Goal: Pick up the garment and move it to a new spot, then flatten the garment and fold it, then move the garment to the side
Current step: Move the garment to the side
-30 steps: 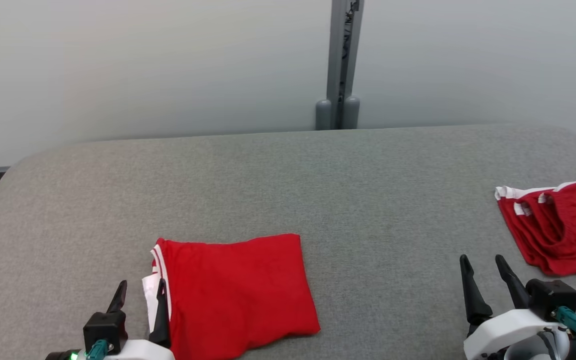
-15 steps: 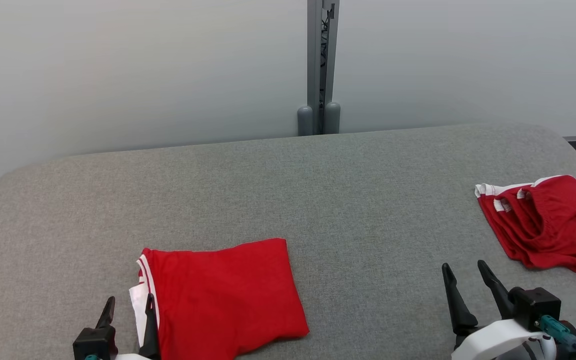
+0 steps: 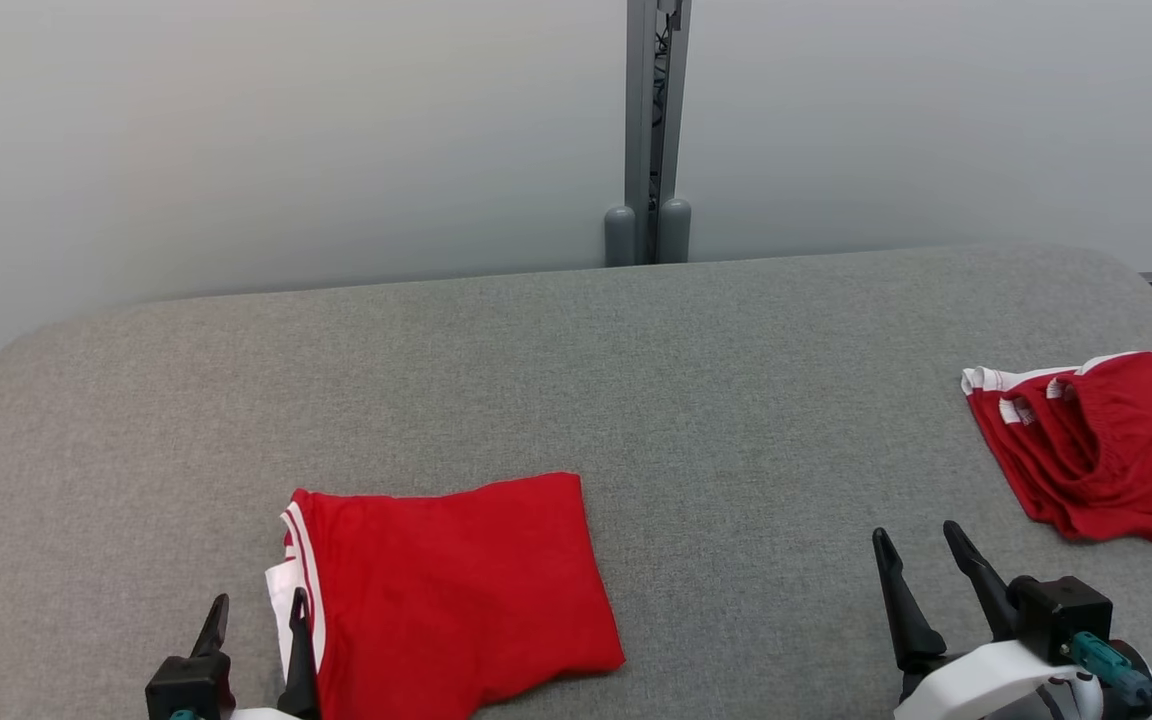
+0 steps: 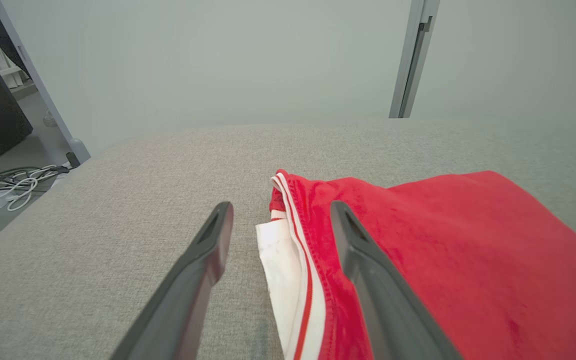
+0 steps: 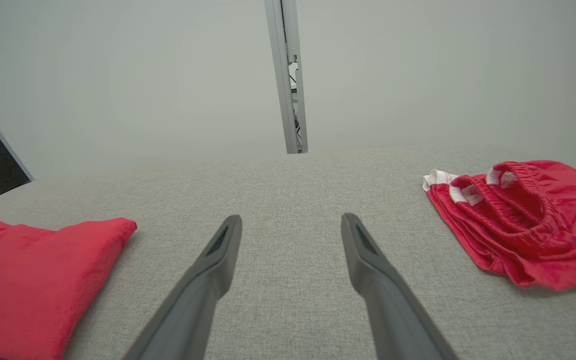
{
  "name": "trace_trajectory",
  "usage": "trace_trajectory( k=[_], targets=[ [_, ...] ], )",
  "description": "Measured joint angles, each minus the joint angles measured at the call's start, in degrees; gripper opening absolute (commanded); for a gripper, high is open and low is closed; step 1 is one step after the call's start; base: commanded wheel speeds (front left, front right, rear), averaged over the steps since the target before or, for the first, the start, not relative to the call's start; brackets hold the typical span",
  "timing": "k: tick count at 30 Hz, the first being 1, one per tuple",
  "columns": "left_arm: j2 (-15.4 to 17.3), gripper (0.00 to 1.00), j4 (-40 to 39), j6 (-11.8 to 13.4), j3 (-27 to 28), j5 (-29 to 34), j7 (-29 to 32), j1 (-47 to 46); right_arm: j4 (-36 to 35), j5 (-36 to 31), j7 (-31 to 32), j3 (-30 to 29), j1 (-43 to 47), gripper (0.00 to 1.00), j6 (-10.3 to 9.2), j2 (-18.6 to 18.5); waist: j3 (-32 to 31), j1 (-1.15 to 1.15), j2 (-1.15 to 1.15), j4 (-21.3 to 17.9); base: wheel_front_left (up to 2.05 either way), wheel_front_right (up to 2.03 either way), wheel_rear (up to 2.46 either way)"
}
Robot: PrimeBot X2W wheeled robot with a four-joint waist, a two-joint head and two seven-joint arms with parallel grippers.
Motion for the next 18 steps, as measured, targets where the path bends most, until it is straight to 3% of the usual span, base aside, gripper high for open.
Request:
trace_trajectory(
  k=[9,18],
  targets=[
    [0.0,1.0,-0.1,0.0,-1.0,-0.1,0.0,-0.2,0.1,0.4,0.0,2.0,-0.3,1.0,0.0,0.0,1.0,0.0,0.0,1.4,0.0,0.0,0.0],
    [0.0,1.0,0.3,-0.5,-3.3,0.1,0.0,-1.2,1.6,2.8,0.0,7.1,-2.3,1.0,0.0,0.0,2.5,0.0,0.0,7.0,0.0,0.0,0.0]
  ],
)
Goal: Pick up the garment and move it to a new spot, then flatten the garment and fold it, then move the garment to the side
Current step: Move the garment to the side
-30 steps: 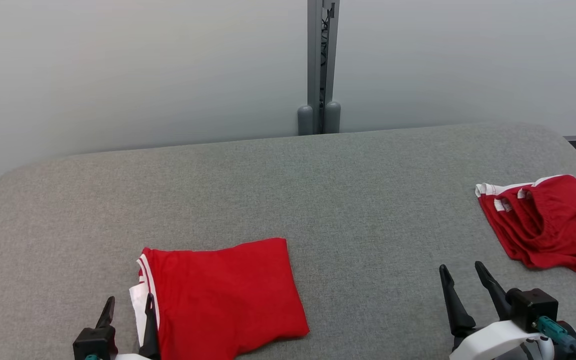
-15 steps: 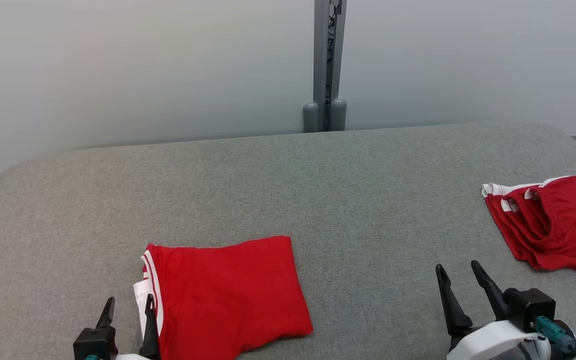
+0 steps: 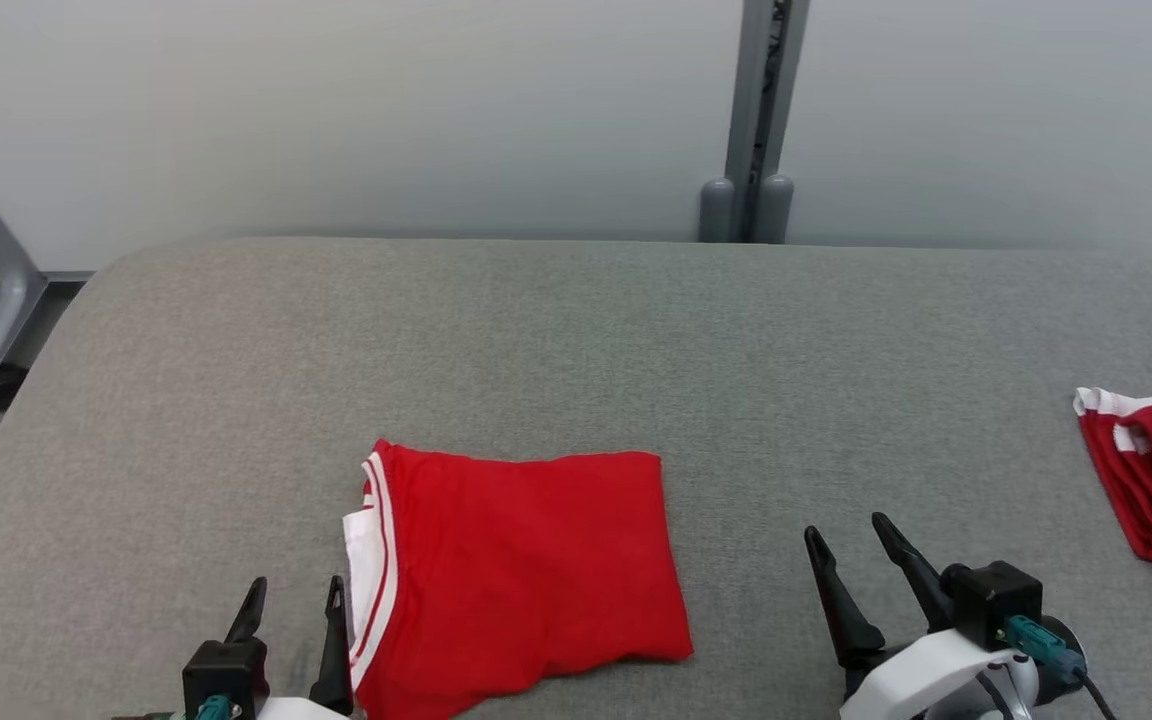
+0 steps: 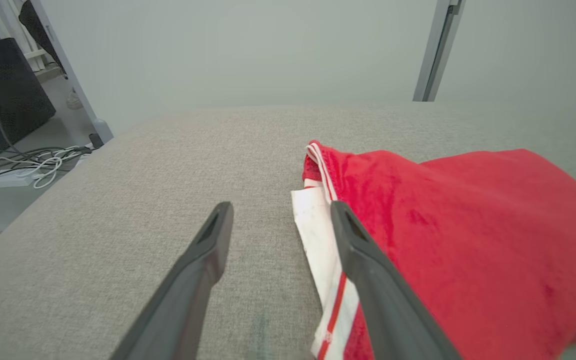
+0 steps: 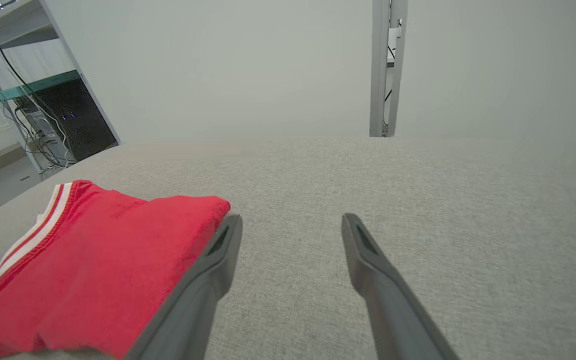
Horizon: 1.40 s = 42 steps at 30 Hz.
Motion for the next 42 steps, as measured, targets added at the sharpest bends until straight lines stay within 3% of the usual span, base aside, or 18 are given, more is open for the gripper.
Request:
trace_trajectory(
  k=[15,23,24,25,26,34,42],
  targets=[
    [0.0,1.0,-0.1,0.0,-2.2,-0.4,0.0,-1.2,8.7,4.2,0.0,5.7,-6.5,1.0,0.0,0.1,4.6,0.0,0.0,12.6,0.0,0.0,0.0],
    [0.0,1.0,-0.4,0.1,-2.3,-0.6,0.0,-1.8,16.6,8.7,0.0,9.1,-9.7,1.0,0.0,0.1,6.7,0.0,0.0,15.1,0.0,0.0,0.0],
    [0.0,1.0,-0.4,0.2,-2.3,-0.6,0.0,-1.9,17.1,8.9,0.0,9.7,-10.1,0.93,0.0,0.1,6.8,0.0,0.0,15.1,0.0,0.0,0.0],
    [0.0,1.0,-0.4,0.2,-2.3,-0.7,0.0,-2.0,17.5,9.2,0.0,10.1,-10.6,0.37,0.0,0.1,6.8,0.0,0.0,14.9,0.0,0.0,0.0],
    [0.0,1.0,-0.5,0.2,-2.4,-0.7,0.0,-2.1,17.7,9.4,0.0,10.5,-10.9,0.0,0.0,0.1,6.9,0.0,0.0,14.8,0.0,0.0,0.0],
    [0.0,1.0,-0.5,-0.1,-2.1,-0.2,0.0,-2.2,16.4,9.7,0.0,9.8,-11.3,0.0,0.01,0.2,5.9,0.0,0.0,11.0,0.0,0.0,0.0],
    [0.0,1.0,-0.5,-0.8,-2.2,-0.2,0.0,-2.2,15.9,9.2,0.0,9.0,-10.3,0.0,0.01,0.2,4.4,0.0,0.0,1.5,0.0,0.0,0.0]
  ],
)
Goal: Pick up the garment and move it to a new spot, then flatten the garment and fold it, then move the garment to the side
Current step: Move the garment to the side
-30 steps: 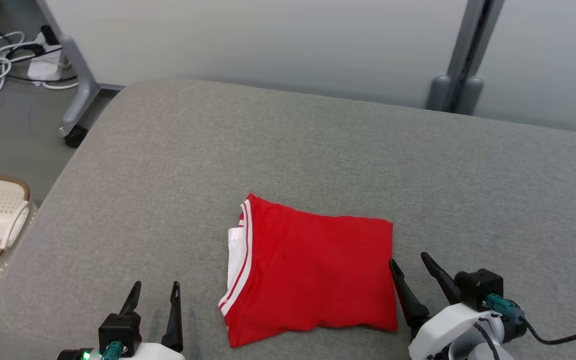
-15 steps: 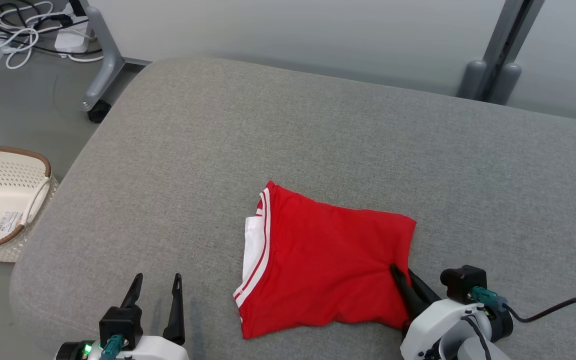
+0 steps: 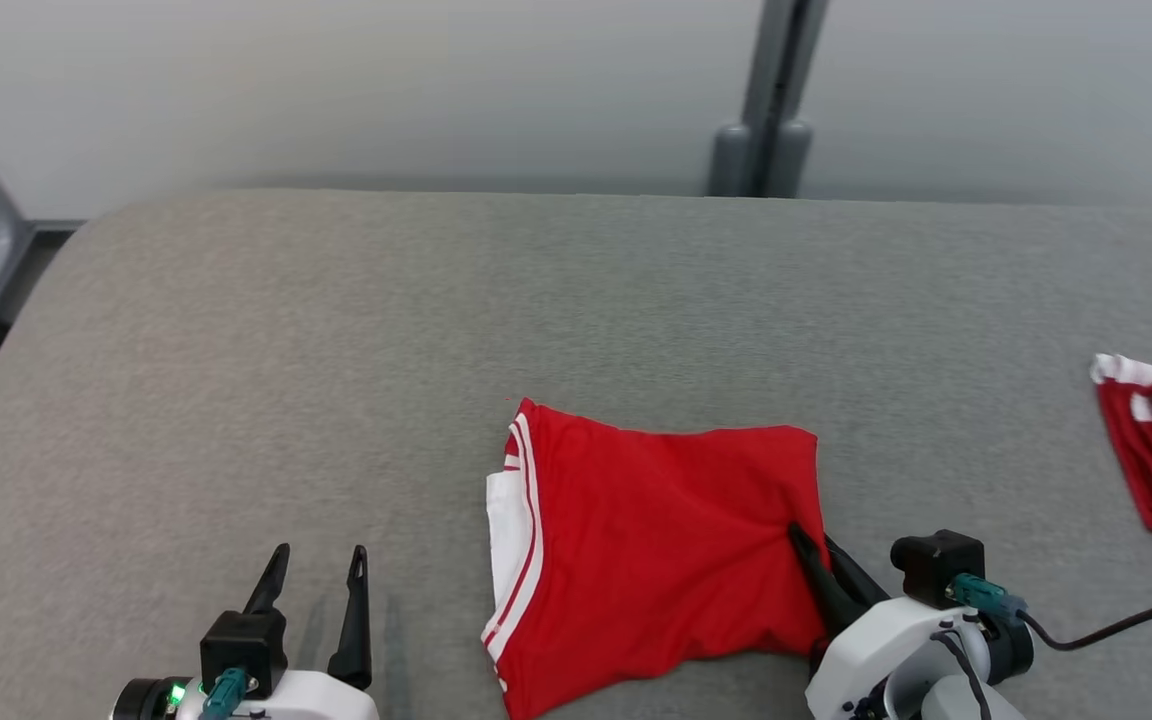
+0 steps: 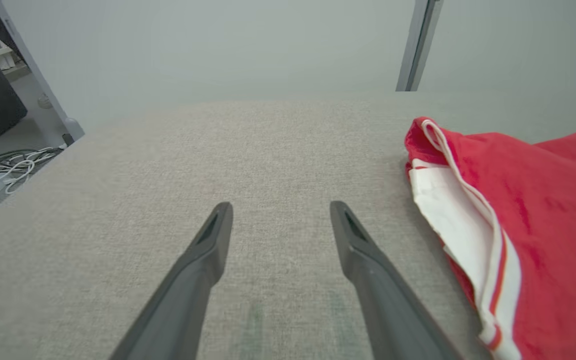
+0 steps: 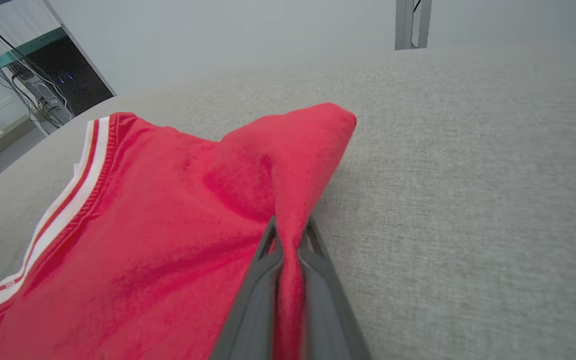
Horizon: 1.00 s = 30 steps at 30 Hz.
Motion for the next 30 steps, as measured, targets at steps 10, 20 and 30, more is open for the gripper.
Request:
trace_trajectory(
  k=[10,20,30],
  targets=[
    [-0.1,1.0,0.2,-0.3,-2.2,-0.4,0.0,-3.3,-1.3,-0.6,0.0,-1.6,0.3,0.0,0.0,-0.2,0.2,0.0,0.0,-17.9,0.0,0.0,0.0],
    [-0.1,1.0,0.6,-0.5,-3.7,0.1,0.0,-4.9,-3.4,-0.6,0.0,-0.2,0.1,0.0,0.0,-0.2,1.7,0.0,0.0,-31.1,0.0,0.0,0.0],
    [-0.1,1.0,1.0,-1.3,-4.7,1.8,0.0,-7.0,-5.3,-5.2,0.0,-3.3,-6.5,0.0,0.0,-0.2,5.4,0.0,0.0,-34.6,0.0,0.0,0.0]
  ],
)
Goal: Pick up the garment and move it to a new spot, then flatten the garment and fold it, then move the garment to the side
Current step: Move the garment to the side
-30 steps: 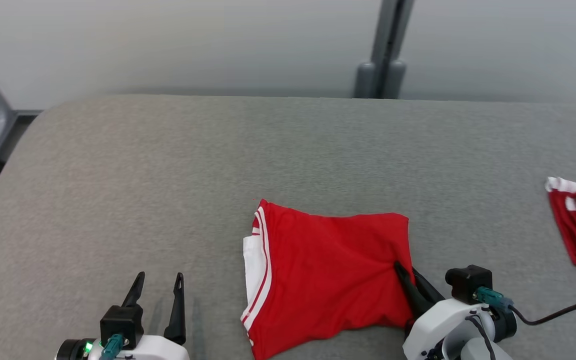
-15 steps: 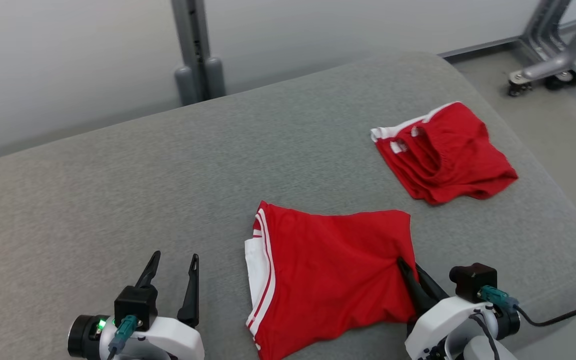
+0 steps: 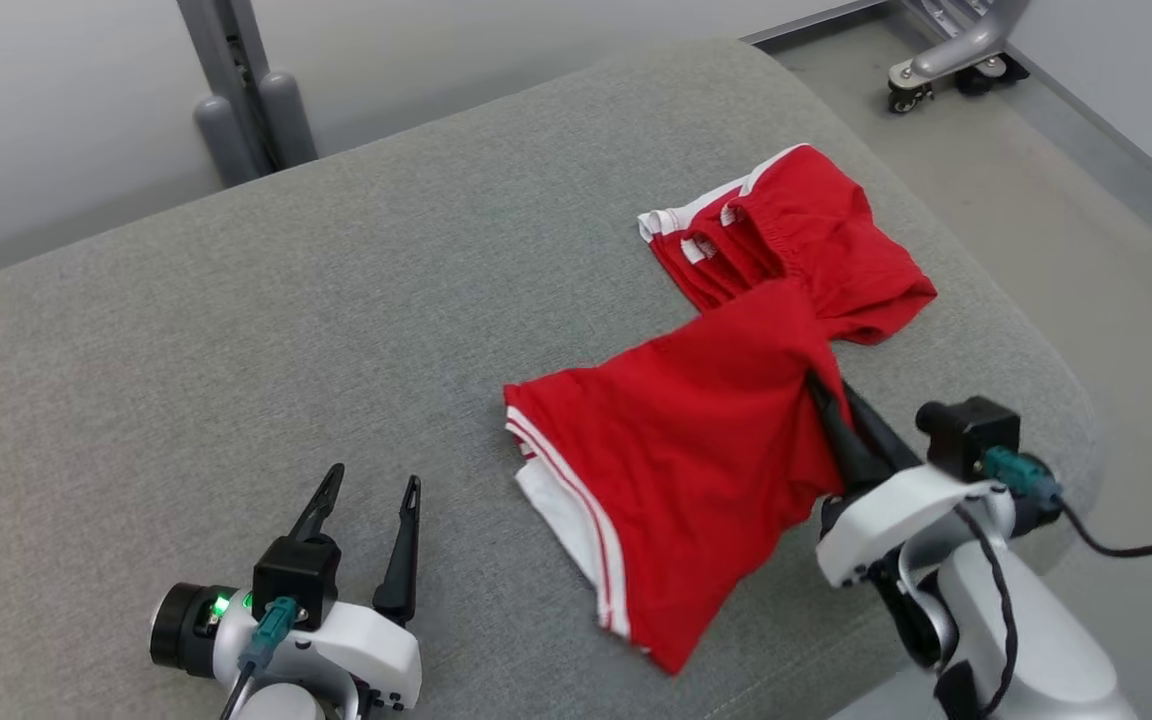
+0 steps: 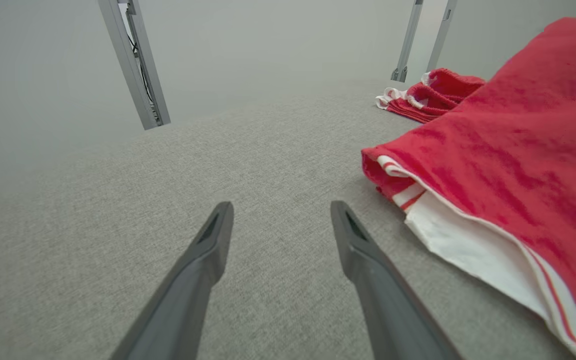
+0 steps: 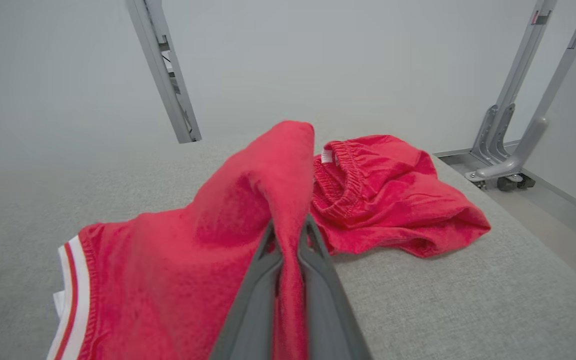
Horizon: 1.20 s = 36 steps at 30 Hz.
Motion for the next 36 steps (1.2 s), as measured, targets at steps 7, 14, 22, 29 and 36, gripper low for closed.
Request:
trace_trajectory(
  k=[7,14,22,29,36],
  targets=[
    [0.1,1.0,-0.1,-0.6,-0.5,1.9,0.0,-1.4,2.5,-8.9,0.0,-11.5,-10.0,0.0,0.0,-1.0,1.7,0.0,0.0,5.3,0.0,0.0,0.0],
    [0.8,1.0,-0.2,-0.9,-0.6,2.8,0.0,-2.5,8.3,-17.7,0.0,-28.3,-16.9,0.0,-0.01,-4.9,3.9,0.0,0.0,11.7,0.0,0.0,0.0],
    [1.1,1.0,-0.9,-0.8,-1.0,3.3,0.0,-3.6,14.5,-31.3,0.0,-46.9,-19.3,0.02,0.0,-7.5,6.4,0.0,0.0,17.4,0.0,0.0,0.0],
    [1.0,1.0,-1.3,-0.4,-0.7,3.2,0.0,-3.6,13.5,-44.0,0.0,-64.2,-17.1,1.0,0.0,-7.9,5.7,0.0,0.0,19.5,0.0,0.0,0.0],
    [0.8,1.0,-1.4,0.4,0.7,2.1,0.0,-2.1,9.2,-45.1,0.0,-62.5,-16.5,1.0,0.0,-4.2,2.9,0.0,0.0,20.1,0.0,0.0,0.0]
  ],
)
